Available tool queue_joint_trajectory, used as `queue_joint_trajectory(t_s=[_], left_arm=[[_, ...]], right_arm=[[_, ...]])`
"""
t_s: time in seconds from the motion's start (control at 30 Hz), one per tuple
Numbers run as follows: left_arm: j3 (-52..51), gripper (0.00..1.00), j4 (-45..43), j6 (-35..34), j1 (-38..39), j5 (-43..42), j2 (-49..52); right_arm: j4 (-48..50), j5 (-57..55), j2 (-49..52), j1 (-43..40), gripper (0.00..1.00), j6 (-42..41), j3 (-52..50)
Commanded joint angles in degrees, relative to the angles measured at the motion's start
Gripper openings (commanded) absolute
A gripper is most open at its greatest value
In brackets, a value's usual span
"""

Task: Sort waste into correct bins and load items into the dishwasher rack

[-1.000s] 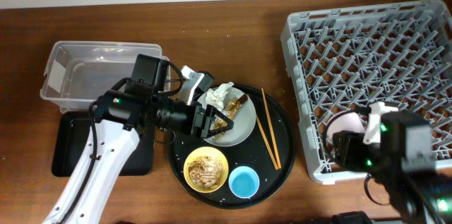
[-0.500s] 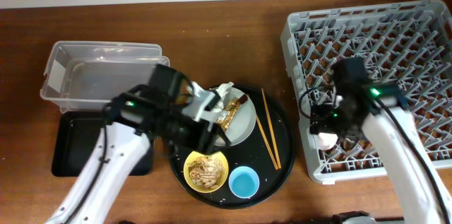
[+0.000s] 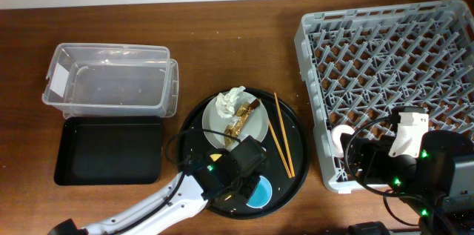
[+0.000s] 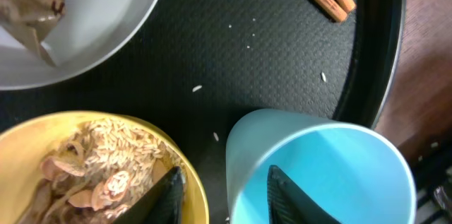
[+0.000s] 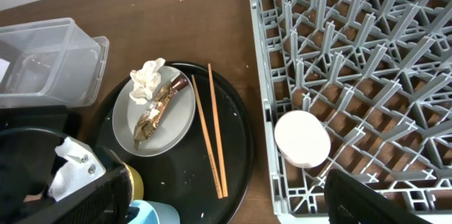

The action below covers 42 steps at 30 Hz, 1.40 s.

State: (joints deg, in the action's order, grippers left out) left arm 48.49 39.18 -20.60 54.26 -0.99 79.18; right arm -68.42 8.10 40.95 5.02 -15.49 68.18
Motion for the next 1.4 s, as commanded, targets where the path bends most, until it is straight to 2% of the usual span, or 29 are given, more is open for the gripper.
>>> queue_joint_trajectory(t_s=[0.0,0.03,0.17,0.23,0.37,0.43,0.5,0.53,0.6,0.63,0.7,0.77,0.9,1.03,1.13,1.17,1.3,1.37], left_arm=[[-1.0,0.28,-2.4,-2.6,0.2,-1.7,-0.2],[-1.0,0.23,-2.7,-2.5,0.4,-2.0,-0.2],[-1.7,0.17,-2.8,-2.6,2.2,-0.9,0.7],[-1.7,0.00,-3.4,-2.6,3.0,-0.8,1.6],[3.6,0.00,-0.7,-2.5,2.7,-4.0,-0.6],[9.7,0.00,4.7,-2.1,-0.4,-5.0,-4.6],[13.9,0.00,5.2,1.2,-6.8,-14.4,-8.5],[15.3,0.00,3.9,1.2,-11.4,-21.4,-10.3],[15.7,0.00,-6.7,0.7,-24.3,-49.0,-13.1],[15.7,0.00,-10.7,-1.0,-27.8,-57.2,-13.1],[15.7,0.00,-16.8,-5.7,-32.3,-67.0,-12.9],[15.7,0.00,-20.0,-7.3,-33.2,-71.1,-12.9],[15.7,0.00,-20.7,-7.2,-33.2,-74.5,-12.9],[15.7,0.00,-20.7,-7.2,-33.2,-74.9,-12.9],[15.7,0.00,-22.9,-7.2,-32.9,-74.9,-12.9],[15.7,0.00,-24.3,-7.2,-32.9,-74.9,-12.9],[15.7,0.00,-25.5,-6.8,-32.9,-73.6,-12.9],[15.7,0.00,-25.5,-6.8,-32.9,-72.5,-12.9]], right_arm=[[0.1,0.5,0.3,-0.2,0.86,-0.7,0.2],[0.0,0.5,0.3,-0.2,0.86,-0.7,0.2],[-0.1,0.5,0.3,-0.2,0.86,-0.7,0.2],[-0.2,0.5,0.3,-0.2,0.86,-0.7,0.2],[-0.8,0.5,0.3,-0.2,0.86,-0.7,0.2],[-0.9,0.8,0.3,-0.2,0.86,-0.6,0.2],[-1.0,5.7,0.3,-0.2,0.86,0.9,0.2],[-1.0,10.4,0.3,-0.2,0.85,4.8,0.2],[-0.4,23.8,0.3,-0.2,0.86,11.9,0.2],[0.0,28.2,0.3,-0.2,0.89,13.4,0.2],[1.1,33.1,0.3,-0.2,0.90,15.7,0.2],[5.3,42.1,0.3,-0.2,0.93,19.4,0.1],[15.2,56.4,0.7,-0.2,0.94,19.5,0.1],[16.0,57.0,4.3,-0.2,0.93,18.2,0.1],[15.9,57.7,8.0,-0.2,0.88,18.2,0.1],[16.0,60.5,9.6,-0.2,0.84,18.3,0.1],[20.1,72.0,11.3,-0.2,0.77,18.3,0.1],[20.6,73.4,11.2,-0.2,0.74,18.2,0.1]])
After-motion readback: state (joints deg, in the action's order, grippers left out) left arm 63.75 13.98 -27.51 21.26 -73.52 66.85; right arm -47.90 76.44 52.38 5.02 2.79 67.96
